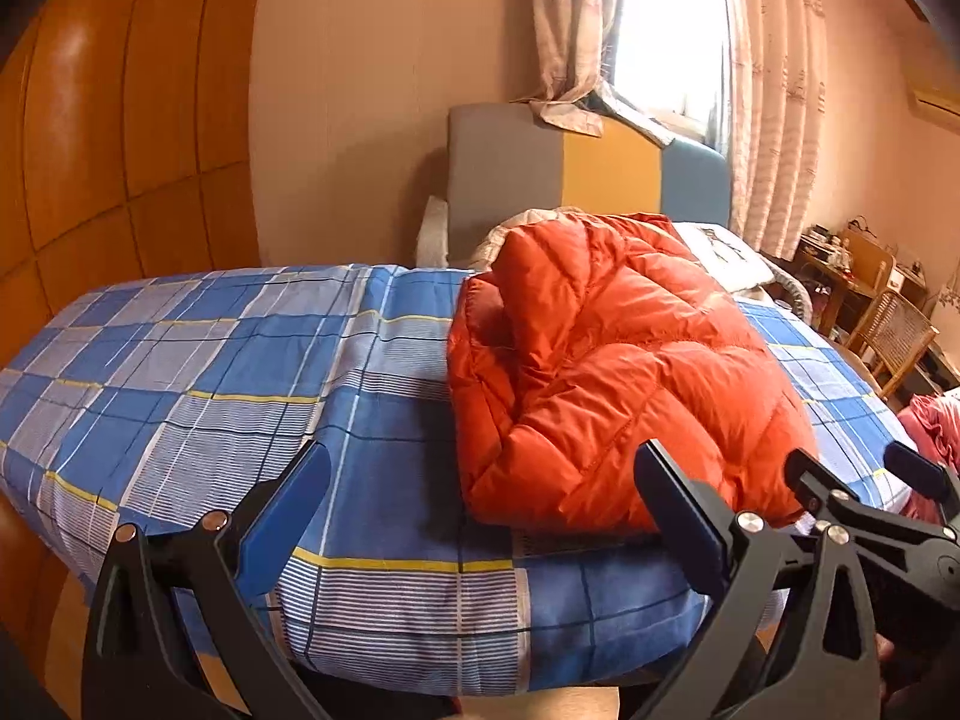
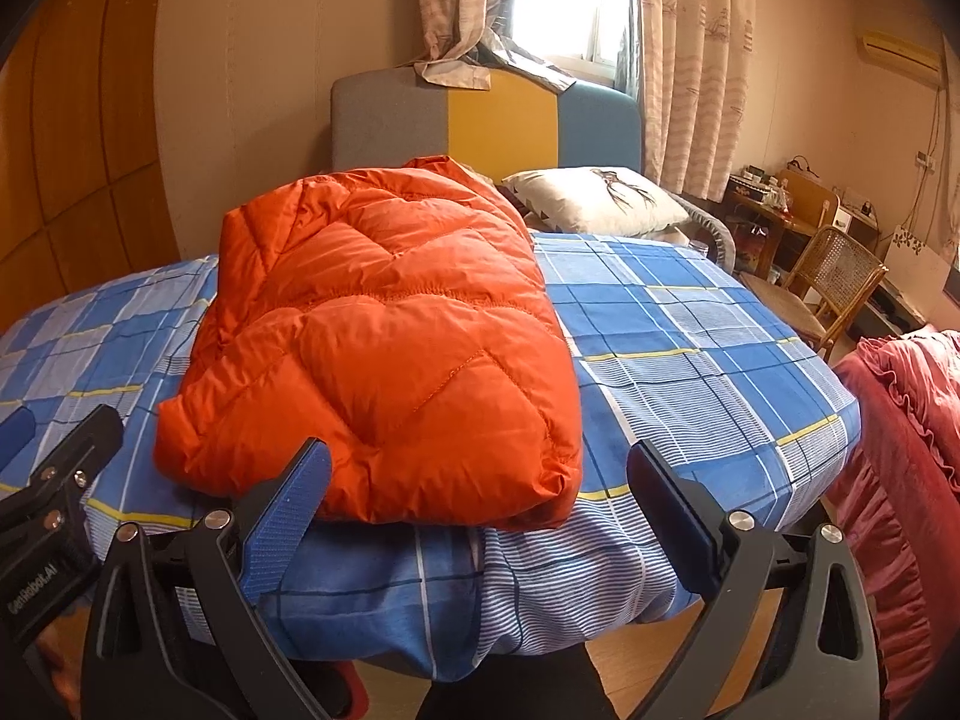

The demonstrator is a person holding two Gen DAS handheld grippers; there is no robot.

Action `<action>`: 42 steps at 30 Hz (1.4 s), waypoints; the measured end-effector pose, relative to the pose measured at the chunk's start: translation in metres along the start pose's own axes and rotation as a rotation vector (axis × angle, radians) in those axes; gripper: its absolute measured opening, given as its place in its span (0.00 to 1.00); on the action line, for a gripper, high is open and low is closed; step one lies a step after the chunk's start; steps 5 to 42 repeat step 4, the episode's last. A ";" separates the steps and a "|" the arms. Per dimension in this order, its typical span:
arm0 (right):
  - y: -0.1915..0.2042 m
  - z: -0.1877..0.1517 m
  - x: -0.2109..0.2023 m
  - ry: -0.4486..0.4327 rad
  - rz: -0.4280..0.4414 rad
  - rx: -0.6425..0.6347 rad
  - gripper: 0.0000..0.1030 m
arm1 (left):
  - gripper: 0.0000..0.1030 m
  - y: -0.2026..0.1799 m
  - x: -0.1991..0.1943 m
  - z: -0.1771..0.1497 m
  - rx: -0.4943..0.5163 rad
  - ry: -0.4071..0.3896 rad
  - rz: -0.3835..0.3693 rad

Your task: Fold large clothes

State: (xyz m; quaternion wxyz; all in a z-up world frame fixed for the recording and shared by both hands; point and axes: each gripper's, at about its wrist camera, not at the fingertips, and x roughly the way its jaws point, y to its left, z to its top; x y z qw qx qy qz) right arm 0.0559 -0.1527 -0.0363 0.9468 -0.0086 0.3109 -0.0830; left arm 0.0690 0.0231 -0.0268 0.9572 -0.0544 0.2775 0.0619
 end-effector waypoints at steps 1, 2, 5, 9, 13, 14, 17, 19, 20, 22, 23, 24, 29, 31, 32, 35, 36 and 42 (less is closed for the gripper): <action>-0.002 0.001 0.001 -0.001 0.000 0.007 0.96 | 0.98 0.000 0.001 0.001 -0.004 0.001 -0.003; -0.003 0.001 0.001 -0.002 0.001 0.015 0.96 | 0.98 0.000 0.002 0.001 -0.004 -0.001 -0.001; -0.006 0.002 0.003 -0.001 -0.002 0.025 0.96 | 0.98 -0.003 0.002 0.002 0.009 -0.009 0.007; -0.006 0.002 0.003 -0.001 -0.002 0.025 0.96 | 0.98 -0.003 0.002 0.002 0.009 -0.009 0.007; -0.006 0.002 0.003 -0.001 -0.002 0.025 0.96 | 0.98 -0.003 0.002 0.002 0.009 -0.009 0.007; -0.006 0.002 0.003 -0.001 -0.002 0.025 0.96 | 0.98 -0.003 0.002 0.002 0.009 -0.009 0.007; -0.006 0.002 0.003 -0.001 -0.002 0.025 0.96 | 0.98 -0.003 0.002 0.002 0.009 -0.009 0.007; -0.006 0.002 0.003 -0.001 -0.002 0.025 0.96 | 0.98 -0.003 0.002 0.002 0.009 -0.009 0.007; -0.006 0.002 0.003 -0.001 -0.002 0.025 0.96 | 0.98 -0.003 0.002 0.002 0.009 -0.009 0.007; -0.006 0.002 0.003 -0.001 -0.002 0.025 0.96 | 0.98 -0.003 0.002 0.002 0.009 -0.009 0.007; -0.006 0.002 0.003 -0.001 -0.002 0.025 0.96 | 0.98 -0.003 0.002 0.002 0.009 -0.009 0.007; -0.006 0.002 0.003 -0.001 -0.002 0.025 0.96 | 0.98 -0.003 0.002 0.002 0.009 -0.009 0.007; -0.006 0.002 0.003 -0.001 -0.002 0.025 0.96 | 0.98 -0.003 0.002 0.002 0.009 -0.009 0.007; -0.006 0.002 0.003 -0.001 -0.002 0.025 0.96 | 0.98 -0.003 0.002 0.002 0.009 -0.009 0.007; -0.006 0.002 0.003 -0.001 -0.002 0.025 0.96 | 0.98 -0.003 0.002 0.002 0.009 -0.009 0.007; -0.006 0.002 0.003 -0.001 -0.002 0.025 0.96 | 0.98 -0.003 0.002 0.002 0.009 -0.009 0.007; -0.006 0.002 0.003 -0.001 -0.002 0.025 0.96 | 0.98 -0.003 0.002 0.002 0.009 -0.009 0.007; -0.006 0.002 0.003 -0.001 -0.002 0.025 0.96 | 0.98 -0.003 0.002 0.002 0.009 -0.009 0.007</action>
